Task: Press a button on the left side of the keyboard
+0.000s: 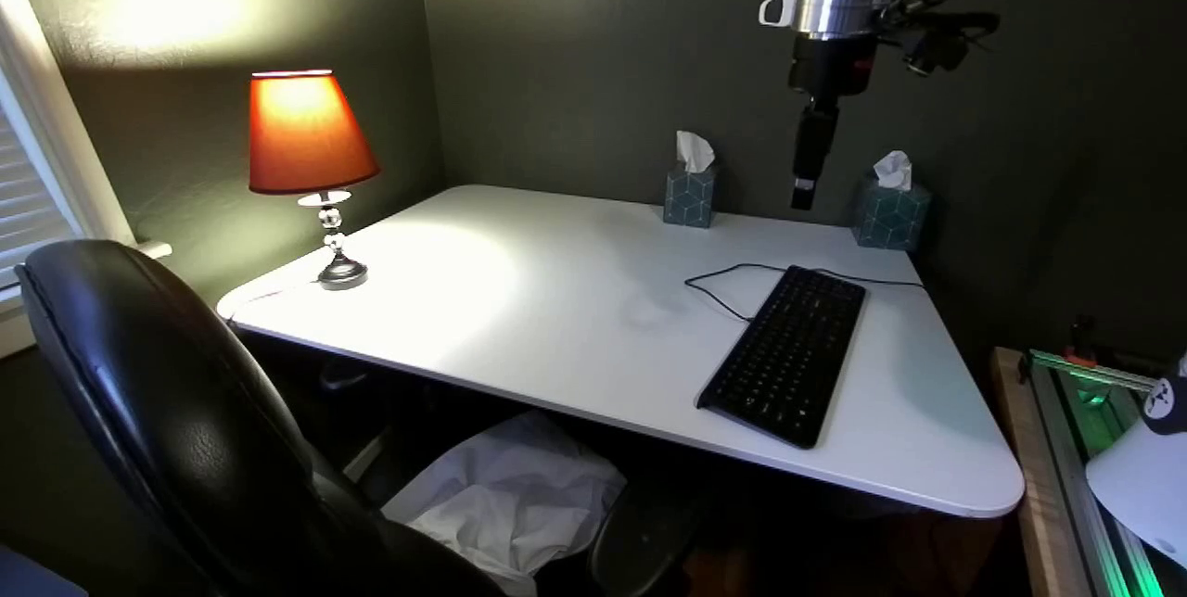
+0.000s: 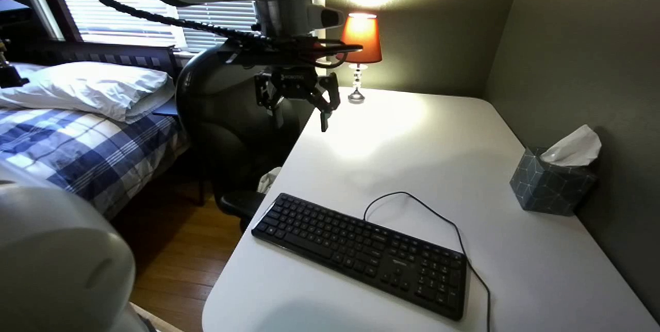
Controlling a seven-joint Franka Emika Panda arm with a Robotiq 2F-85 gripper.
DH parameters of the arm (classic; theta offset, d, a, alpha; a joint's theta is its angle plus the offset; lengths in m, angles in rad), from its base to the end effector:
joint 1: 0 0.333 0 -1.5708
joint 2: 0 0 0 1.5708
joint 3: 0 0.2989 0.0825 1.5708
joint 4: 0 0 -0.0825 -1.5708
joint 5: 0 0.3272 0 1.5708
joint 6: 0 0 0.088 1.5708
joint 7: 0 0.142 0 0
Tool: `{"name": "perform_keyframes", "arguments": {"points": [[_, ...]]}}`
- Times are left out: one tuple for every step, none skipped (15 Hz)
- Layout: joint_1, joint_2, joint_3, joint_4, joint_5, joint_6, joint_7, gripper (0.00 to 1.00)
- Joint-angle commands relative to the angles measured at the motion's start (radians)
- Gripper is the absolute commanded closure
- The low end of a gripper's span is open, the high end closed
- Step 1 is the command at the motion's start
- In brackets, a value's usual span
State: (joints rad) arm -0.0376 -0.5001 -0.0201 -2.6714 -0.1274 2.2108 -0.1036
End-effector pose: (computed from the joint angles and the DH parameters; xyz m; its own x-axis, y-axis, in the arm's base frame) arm 0.3385 -0.0270 0.3799 0.9920 0.1232 0.0261 0.1201 -0.9879 0.0985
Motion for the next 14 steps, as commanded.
{"name": "perform_keyframes", "arguments": {"points": [[0.020,0.052,-0.008,-0.011,0.027,-0.015,-0.005,0.00],[0.024,0.068,-0.011,-0.012,0.037,-0.019,-0.010,0.00],[0.026,0.087,-0.013,-0.013,0.046,-0.020,-0.011,0.00],[0.029,0.106,-0.015,-0.014,0.057,-0.020,-0.013,0.00],[0.033,0.124,-0.017,-0.013,0.070,-0.021,-0.018,0.00],[0.038,0.146,-0.020,-0.013,0.082,-0.016,-0.034,0.00],[0.035,0.168,-0.017,-0.011,0.086,-0.009,-0.024,0.00],[0.037,0.189,-0.019,-0.007,0.096,-0.009,-0.030,0.00],[0.035,0.213,-0.018,-0.004,0.099,-0.002,-0.030,0.25],[0.034,0.229,-0.017,-0.002,0.104,-0.001,-0.030,0.26],[0.033,0.250,-0.017,0.002,0.108,0.001,-0.031,0.35],[0.033,0.267,-0.016,0.006,0.112,0.000,-0.033,0.42],[0.031,0.287,-0.016,0.010,0.115,0.001,-0.032,0.50],[0.030,0.305,-0.015,0.015,0.116,-0.001,-0.034,0.58]]}}
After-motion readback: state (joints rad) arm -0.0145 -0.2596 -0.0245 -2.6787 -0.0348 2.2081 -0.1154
